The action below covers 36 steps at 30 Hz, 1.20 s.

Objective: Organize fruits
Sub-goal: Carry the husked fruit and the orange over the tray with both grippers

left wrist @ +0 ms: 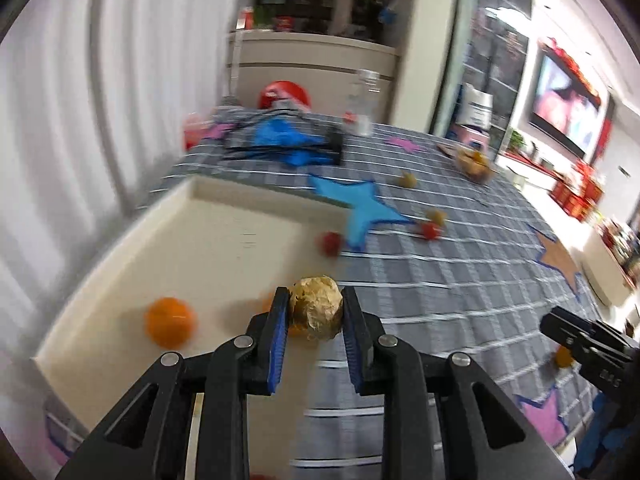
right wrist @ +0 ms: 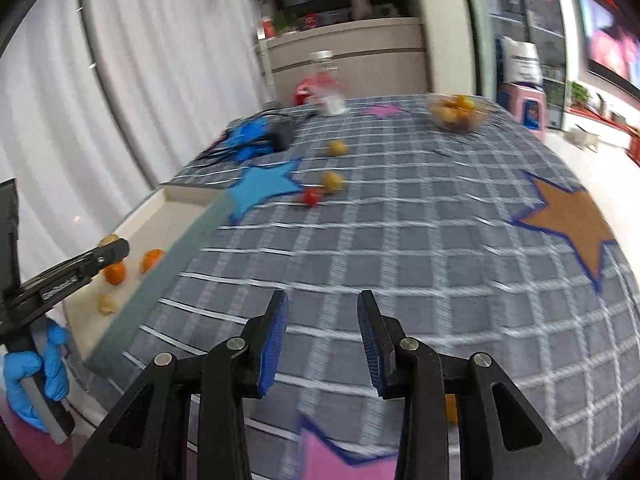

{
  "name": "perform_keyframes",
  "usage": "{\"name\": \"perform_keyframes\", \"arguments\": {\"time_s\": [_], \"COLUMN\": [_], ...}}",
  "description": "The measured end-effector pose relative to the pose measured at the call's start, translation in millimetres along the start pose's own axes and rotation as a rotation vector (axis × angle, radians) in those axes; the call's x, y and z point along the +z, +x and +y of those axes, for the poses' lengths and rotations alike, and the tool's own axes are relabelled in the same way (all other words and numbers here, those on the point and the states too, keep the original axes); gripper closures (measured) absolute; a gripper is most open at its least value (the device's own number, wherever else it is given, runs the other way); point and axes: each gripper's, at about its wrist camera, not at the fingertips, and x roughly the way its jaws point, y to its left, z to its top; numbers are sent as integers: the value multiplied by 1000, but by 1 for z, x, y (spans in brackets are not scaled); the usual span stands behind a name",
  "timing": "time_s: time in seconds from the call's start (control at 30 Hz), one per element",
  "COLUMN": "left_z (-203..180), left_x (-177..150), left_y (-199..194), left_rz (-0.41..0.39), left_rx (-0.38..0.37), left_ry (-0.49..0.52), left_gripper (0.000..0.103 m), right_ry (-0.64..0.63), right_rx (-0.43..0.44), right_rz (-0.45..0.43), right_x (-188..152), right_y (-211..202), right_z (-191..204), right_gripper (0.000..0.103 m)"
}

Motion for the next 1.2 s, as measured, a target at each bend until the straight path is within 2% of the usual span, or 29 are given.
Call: {"name": "perform_keyframes", "arguments": {"time_s": [0.07, 0.33, 0.47, 0.67, 0.73, 0.8, 0.87, 0.9, 0.93, 1.03, 1.07, 1.2], "left_z": [23, 60, 73, 71, 69, 69, 69, 69, 69, 68, 69, 69], "left_x": [2, -5, -8, -9, -9, -10, -9, -8, -8, -9, -9, -9], "left_y": [2, 16, 21, 21, 22, 23, 24, 24, 24, 23, 23, 23], "left_rz": [3, 20, 31, 25, 25, 26, 26, 27, 27, 25, 24, 20], "left_rx": [38, 184, 194, 190, 194, 199, 200, 198, 194, 193, 194, 193], "left_ry": [-36, -54, -79, -59, -54, -55, -53, -54, -54, -50, -50, -58], "left_gripper": [75, 75, 74, 74, 74, 73, 73, 73, 72, 71, 71, 71], "right_ry": [-33, -135, -194, -213, -216, -213, -204, -203, -212, -241, -244, -192], "right_rx": [43, 183, 190, 173, 170, 170, 147, 126, 85, -21, -76, -209], "right_rz": [15, 83, 118, 143, 145, 163, 147, 124, 88, 56, 49, 55], "right_x": [10, 48, 54, 56, 58, 62, 66, 66, 66, 59, 52, 25], "right_y": [12, 65, 94, 116, 118, 120, 111, 104, 91, 70, 60, 34], "right_z": [24, 116, 151, 166, 166, 166, 161, 157, 149, 123, 104, 40], "right_gripper": [65, 65, 65, 65, 65, 54, 13, 8, 7, 7, 7, 7]}}
